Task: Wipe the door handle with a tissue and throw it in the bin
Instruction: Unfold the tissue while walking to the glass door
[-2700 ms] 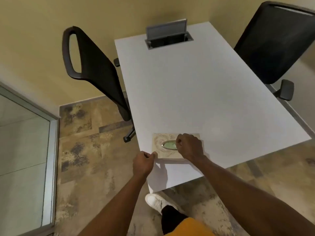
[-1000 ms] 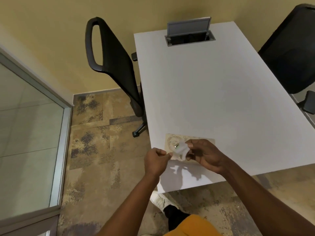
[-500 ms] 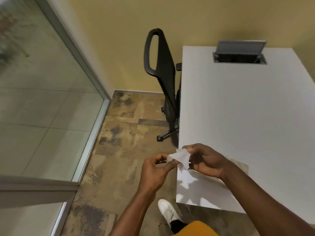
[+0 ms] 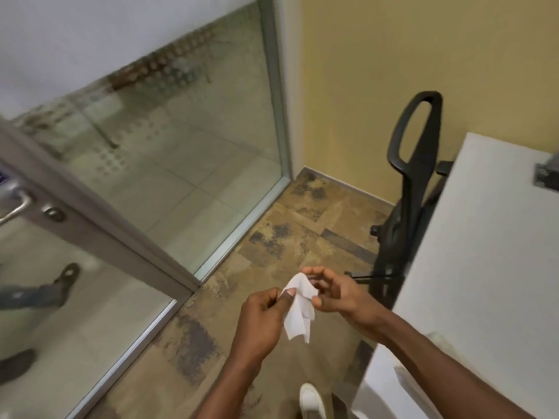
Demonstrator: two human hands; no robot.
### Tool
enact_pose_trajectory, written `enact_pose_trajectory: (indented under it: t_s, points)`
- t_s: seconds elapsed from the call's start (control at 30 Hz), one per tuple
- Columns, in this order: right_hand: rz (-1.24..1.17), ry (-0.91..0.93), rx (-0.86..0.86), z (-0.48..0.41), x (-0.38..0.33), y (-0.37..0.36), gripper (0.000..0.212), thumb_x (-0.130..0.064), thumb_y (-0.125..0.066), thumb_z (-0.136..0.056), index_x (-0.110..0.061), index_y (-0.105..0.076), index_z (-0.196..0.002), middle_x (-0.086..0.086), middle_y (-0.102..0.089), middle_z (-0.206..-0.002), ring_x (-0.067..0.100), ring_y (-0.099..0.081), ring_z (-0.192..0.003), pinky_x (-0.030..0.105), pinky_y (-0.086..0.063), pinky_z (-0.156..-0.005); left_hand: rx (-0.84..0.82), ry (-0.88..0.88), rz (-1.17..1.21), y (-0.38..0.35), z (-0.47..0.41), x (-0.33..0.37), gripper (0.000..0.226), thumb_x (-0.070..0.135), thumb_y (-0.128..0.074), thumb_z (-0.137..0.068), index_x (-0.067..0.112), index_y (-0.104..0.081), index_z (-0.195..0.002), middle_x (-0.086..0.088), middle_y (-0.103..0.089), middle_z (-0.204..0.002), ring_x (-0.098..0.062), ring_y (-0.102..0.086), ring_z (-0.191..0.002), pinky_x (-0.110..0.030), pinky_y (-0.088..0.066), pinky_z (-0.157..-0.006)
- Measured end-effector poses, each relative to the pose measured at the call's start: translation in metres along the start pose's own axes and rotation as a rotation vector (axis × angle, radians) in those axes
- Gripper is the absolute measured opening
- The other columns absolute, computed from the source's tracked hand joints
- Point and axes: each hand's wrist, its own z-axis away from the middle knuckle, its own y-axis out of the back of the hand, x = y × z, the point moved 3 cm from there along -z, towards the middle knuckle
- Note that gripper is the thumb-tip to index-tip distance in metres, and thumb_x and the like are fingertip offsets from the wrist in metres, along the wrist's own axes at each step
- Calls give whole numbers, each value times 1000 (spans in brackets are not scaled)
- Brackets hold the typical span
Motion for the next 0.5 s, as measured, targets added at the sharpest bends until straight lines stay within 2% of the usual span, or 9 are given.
enact_pose_trajectory:
  t_s: [0.1,0.17,0.23,0.3,0.4,0.43,0.5]
  points:
    - [77,-9,-185,-23,-7,-35,67,-19,-93,-79,-19,-64,-140,5,-77,-129,23,-73,-122,30,-62,-96,-13,56,174,29,8,-7,41,51,-64,-106,22,-91,-97,-8,-89,-91,-22,-82,-81,-38,-60,-80]
    - [112,-2,-233,-37,-6,-55,59,-9,-92,-82,-16,-68,-135,12,-76,-130,30,-72,-123,35,-62,-99,-1,82,197,48,14,-14,44,56,-63,-103,23,-92,-97,-9,-89,-93,-21,-83,-80,-35,-60,-77]
    - [111,-22,-268,-52,-1,-76,52,-6,-91,-82,-13,-72,-130,20,-76,-129,34,-74,-116,40,-61,-99,29,111,204,67,18,-24,52,61,-64,-99,18,-91,-92,-17,-87,-89,-21,-79,-75,-31,-55,-73]
    - [123,-32,-284,-66,1,-97,42,-12,-91,-83,-13,-76,-122,25,-77,-122,27,-74,-101,40,-60,-87,46,141,208,84,24,-33,56,64,-68,-95,14,-92,-90,-24,-86,-93,-21,-75,-75,-31,-51,-74]
    - [130,-38,-294,-85,-2,-132,33,-30,-93,-80,-14,-80,-106,16,-82,-101,22,-70,-86,31,-54,-71,75,178,216,114,31,-43,42,55,-81,-87,15,-92,-87,-14,-89,-94,-15,-73,-77,-28,-50,-75]
    - [114,-50,-300,-91,-4,-143,30,-32,-92,-79,-12,-80,-99,13,-80,-94,23,-68,-81,31,-52,-68,97,186,214,125,33,-47,37,48,-84,-81,12,-88,-79,-10,-87,-86,-16,-69,-75,-29,-47,-75]
    - [101,-72,-322,-105,-8,-166,31,-30,-90,-78,-5,-77,-93,14,-74,-85,25,-62,-76,30,-49,-65,191,206,211,148,35,-55,21,35,-83,-69,18,-72,-64,-4,-69,-70,-18,-59,-70,-32,-41,-74]
